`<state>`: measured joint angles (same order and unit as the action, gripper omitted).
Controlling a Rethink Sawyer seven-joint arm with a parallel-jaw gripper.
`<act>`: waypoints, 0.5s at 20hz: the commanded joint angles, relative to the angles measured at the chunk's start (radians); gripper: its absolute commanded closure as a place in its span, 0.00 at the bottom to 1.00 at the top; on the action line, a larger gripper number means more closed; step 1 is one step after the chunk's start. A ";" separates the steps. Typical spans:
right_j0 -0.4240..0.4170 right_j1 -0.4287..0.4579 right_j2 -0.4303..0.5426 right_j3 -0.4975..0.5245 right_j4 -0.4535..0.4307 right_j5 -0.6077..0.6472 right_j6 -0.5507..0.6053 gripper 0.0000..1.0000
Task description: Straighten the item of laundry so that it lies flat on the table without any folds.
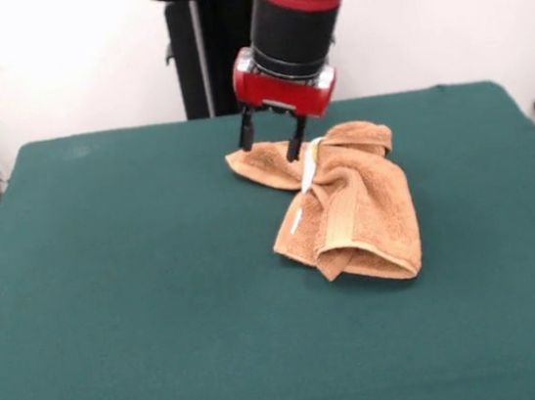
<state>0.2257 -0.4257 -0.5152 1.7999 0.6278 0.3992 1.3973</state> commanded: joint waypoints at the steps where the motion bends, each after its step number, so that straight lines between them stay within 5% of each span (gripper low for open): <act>1: -0.004 0.056 0.182 0.023 -0.035 -0.067 0.205 0.00; 10: -0.030 0.015 0.227 0.032 -0.042 -0.006 0.201 0.00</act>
<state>0.1940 -0.4265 -0.4431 1.7999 0.6143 0.3709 1.3973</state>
